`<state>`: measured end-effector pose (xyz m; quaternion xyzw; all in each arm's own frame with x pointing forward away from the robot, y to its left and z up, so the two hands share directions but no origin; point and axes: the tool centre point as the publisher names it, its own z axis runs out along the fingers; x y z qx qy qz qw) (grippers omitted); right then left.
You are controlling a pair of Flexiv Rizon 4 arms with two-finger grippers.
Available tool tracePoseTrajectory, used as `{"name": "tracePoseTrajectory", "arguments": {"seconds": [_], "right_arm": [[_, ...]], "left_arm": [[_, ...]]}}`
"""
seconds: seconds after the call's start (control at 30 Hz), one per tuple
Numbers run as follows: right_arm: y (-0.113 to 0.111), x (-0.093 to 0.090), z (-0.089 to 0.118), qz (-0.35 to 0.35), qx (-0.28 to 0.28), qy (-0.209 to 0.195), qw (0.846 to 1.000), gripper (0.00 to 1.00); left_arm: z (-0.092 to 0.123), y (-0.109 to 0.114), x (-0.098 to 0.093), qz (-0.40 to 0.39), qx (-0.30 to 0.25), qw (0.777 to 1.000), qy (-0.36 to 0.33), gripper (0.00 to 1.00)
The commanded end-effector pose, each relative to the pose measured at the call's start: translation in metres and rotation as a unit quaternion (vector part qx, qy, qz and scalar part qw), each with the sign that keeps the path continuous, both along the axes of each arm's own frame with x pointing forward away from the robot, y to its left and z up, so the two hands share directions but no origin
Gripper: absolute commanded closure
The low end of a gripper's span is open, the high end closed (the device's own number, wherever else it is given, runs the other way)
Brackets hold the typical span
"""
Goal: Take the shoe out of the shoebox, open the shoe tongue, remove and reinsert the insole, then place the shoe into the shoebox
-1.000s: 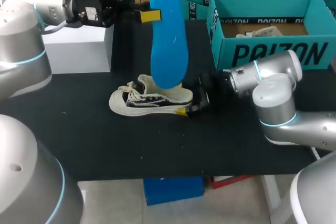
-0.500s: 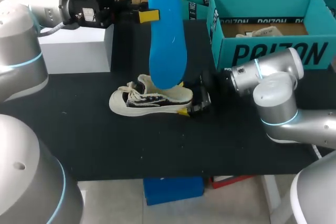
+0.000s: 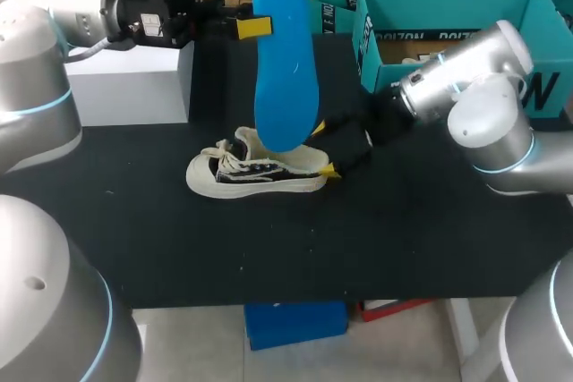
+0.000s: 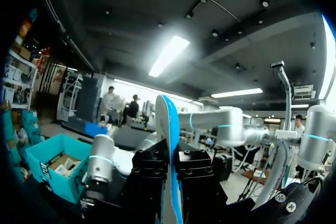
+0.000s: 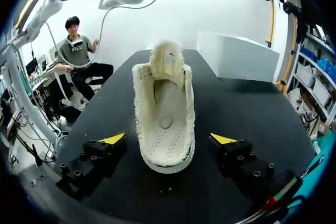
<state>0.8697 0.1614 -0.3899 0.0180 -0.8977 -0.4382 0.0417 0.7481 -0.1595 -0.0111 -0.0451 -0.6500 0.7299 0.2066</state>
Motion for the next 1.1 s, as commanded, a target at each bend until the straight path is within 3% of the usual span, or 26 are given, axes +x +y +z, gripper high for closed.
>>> {"name": "tracePoseTrajectory", "arguments": {"seconds": [0.03,0.3,0.5,0.77,1.1], "right_arm": [[-0.004,0.001,0.021,0.007,-0.147,0.002,0.989,0.00],[-0.001,0.002,0.044,-0.020,-0.252,-0.028,0.967,0.00],[0.010,0.003,0.054,-0.020,-0.299,-0.047,0.953,0.00],[0.024,0.004,0.058,0.002,-0.329,-0.049,0.943,0.00],[0.036,0.007,0.057,0.009,-0.333,-0.044,0.942,0.00]], "left_arm": [[-0.001,-0.001,-0.002,0.003,0.000,1.000,0.000,1.00],[-0.001,-0.001,-0.002,0.003,0.000,1.000,0.000,1.00],[-0.001,-0.001,-0.002,0.003,0.000,1.000,0.000,1.00],[-0.001,-0.001,-0.002,0.003,0.000,1.000,0.000,1.00],[-0.001,-0.001,-0.002,0.003,0.000,1.000,0.000,1.00]]}}
